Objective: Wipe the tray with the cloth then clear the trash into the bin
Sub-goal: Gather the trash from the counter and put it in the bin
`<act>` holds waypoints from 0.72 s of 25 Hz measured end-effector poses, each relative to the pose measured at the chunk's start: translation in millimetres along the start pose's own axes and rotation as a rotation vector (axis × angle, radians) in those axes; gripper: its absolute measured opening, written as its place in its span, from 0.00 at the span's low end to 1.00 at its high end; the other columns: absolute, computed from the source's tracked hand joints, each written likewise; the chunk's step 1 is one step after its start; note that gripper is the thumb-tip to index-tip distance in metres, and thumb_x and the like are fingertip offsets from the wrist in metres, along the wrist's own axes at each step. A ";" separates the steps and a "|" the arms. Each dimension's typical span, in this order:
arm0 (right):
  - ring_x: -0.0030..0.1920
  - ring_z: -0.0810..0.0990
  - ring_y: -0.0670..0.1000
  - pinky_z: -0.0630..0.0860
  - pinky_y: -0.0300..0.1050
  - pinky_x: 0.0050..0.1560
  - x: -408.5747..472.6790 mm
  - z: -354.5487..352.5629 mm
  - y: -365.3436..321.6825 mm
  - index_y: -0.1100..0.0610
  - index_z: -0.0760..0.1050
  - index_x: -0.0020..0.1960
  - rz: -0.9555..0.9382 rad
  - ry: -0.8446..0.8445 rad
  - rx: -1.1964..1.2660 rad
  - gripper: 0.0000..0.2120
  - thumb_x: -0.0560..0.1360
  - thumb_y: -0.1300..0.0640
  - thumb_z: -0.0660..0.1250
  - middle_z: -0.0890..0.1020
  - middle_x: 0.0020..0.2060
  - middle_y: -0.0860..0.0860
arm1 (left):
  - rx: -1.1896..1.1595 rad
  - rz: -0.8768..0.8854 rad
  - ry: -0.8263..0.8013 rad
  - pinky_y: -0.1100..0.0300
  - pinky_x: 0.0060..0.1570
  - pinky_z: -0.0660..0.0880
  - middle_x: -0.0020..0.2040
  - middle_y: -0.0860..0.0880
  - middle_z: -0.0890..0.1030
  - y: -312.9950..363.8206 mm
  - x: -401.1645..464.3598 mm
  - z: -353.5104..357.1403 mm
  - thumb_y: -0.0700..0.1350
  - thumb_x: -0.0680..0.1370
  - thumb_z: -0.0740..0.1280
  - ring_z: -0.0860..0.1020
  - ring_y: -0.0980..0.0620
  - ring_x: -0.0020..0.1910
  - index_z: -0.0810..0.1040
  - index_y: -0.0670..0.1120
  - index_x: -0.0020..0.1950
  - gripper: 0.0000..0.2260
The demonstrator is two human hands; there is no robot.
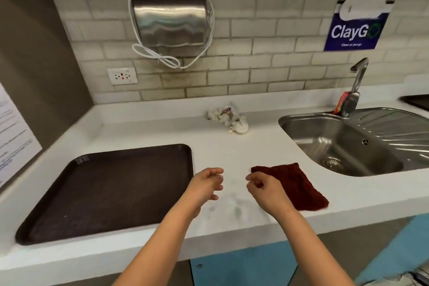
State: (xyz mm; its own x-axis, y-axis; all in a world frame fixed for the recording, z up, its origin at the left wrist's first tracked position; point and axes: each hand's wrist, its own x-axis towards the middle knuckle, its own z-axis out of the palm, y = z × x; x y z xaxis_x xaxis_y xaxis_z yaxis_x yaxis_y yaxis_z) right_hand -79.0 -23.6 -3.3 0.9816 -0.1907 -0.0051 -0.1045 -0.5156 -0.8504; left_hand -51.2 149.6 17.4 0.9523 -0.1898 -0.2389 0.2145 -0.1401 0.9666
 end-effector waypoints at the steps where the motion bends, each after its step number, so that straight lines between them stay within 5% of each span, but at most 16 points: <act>1: 0.37 0.74 0.44 0.69 0.33 0.36 13.9 11.3 -6.8 0.53 0.76 0.51 0.005 0.006 0.013 0.08 0.75 0.60 0.62 0.75 0.38 0.43 | 0.000 0.001 0.013 0.62 0.37 0.73 0.47 0.51 0.77 0.6 13.1 -17.5 0.41 0.78 0.61 0.77 0.54 0.44 0.76 0.49 0.54 0.08; 10: 0.45 0.77 0.50 0.69 0.38 0.47 107.9 92.0 -42.2 0.50 0.76 0.52 0.132 0.081 -0.018 0.09 0.74 0.59 0.63 0.77 0.51 0.47 | 0.109 0.017 0.052 0.64 0.39 0.74 0.50 0.52 0.78 5.3 123.4 -144.7 0.40 0.78 0.62 0.77 0.55 0.46 0.75 0.49 0.57 0.09; 14: 0.40 0.73 0.44 0.68 0.37 0.47 125.5 97.9 -34.8 0.49 0.74 0.50 0.151 0.120 -0.032 0.09 0.74 0.61 0.63 0.76 0.53 0.49 | 0.112 0.040 0.047 0.64 0.39 0.74 0.49 0.52 0.78 14.2 158.8 -154.3 0.39 0.78 0.62 0.77 0.55 0.46 0.76 0.50 0.53 0.08; 18: 0.47 0.73 0.48 0.67 0.39 0.49 152.5 82.7 -20.7 0.53 0.75 0.54 0.186 0.185 -0.053 0.09 0.75 0.61 0.63 0.75 0.55 0.50 | 0.157 0.085 0.047 0.60 0.47 0.73 0.48 0.53 0.77 21.1 198.2 -141.3 0.38 0.76 0.63 0.76 0.54 0.49 0.77 0.52 0.49 0.09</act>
State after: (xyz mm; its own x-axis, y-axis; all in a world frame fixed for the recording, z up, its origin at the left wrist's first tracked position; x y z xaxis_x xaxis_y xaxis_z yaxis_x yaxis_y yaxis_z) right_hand 86.0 27.0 -30.0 0.8994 -0.4332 -0.0588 -0.2938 -0.4993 -0.8151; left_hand 172.7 246.4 3.5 0.9753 -0.1627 -0.1491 0.0999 -0.2765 0.9558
